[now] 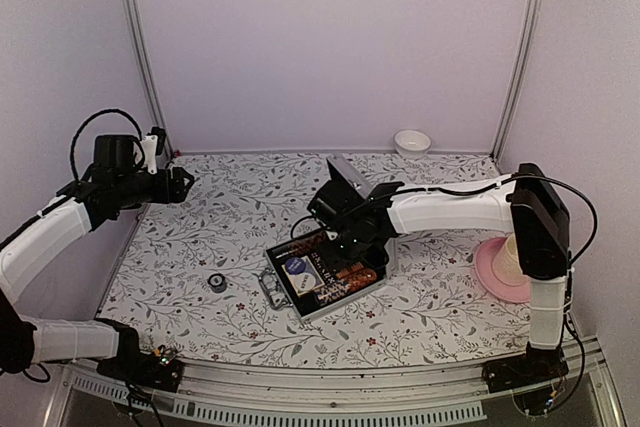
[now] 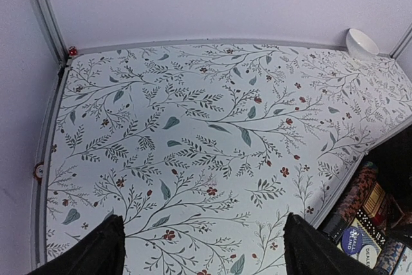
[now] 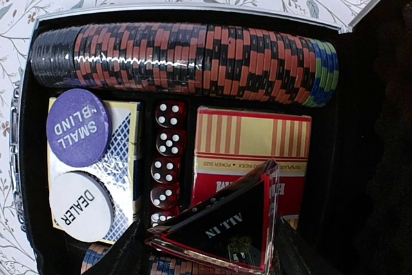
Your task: Pack up texas hold em set
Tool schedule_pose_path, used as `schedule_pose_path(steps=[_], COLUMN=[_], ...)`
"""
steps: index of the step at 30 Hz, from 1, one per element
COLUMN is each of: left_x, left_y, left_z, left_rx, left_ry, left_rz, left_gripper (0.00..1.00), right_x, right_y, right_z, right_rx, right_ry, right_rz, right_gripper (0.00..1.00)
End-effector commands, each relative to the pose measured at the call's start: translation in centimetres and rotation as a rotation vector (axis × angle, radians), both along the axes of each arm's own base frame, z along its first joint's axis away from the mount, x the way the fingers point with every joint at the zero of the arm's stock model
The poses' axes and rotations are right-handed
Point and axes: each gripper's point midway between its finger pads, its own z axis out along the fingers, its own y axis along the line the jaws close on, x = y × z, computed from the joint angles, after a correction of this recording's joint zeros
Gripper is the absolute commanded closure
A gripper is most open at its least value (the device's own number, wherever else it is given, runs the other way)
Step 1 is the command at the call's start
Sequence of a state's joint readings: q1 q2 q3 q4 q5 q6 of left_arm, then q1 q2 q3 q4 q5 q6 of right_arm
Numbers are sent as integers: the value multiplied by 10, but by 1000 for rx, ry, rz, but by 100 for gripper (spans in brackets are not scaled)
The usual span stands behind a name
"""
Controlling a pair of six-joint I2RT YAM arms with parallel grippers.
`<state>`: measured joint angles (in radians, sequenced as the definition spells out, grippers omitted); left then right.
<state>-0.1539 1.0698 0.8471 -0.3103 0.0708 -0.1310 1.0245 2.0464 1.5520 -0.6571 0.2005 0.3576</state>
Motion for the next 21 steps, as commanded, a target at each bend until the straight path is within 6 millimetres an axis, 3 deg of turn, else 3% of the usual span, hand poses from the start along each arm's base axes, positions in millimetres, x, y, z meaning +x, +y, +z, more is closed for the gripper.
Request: schedule_pose_path(steps=[1, 13, 21], left_x=[1, 2, 2], left_y=[0, -1, -1], left_z=[0, -3, -3], left_rx=[4, 4, 3], left_ry=[-11, -2, 0], left_rz=[-9, -10, -13], left_gripper=[15, 15, 15], right_x=[13, 19, 20], right_y=[-2, -14, -16], right_z=[-5, -16, -16], right_rx=[-25, -78, -89], right_ry=[-8, -5, -9], right_rz=[-5, -33, -41], right_gripper=[44, 42, 35])
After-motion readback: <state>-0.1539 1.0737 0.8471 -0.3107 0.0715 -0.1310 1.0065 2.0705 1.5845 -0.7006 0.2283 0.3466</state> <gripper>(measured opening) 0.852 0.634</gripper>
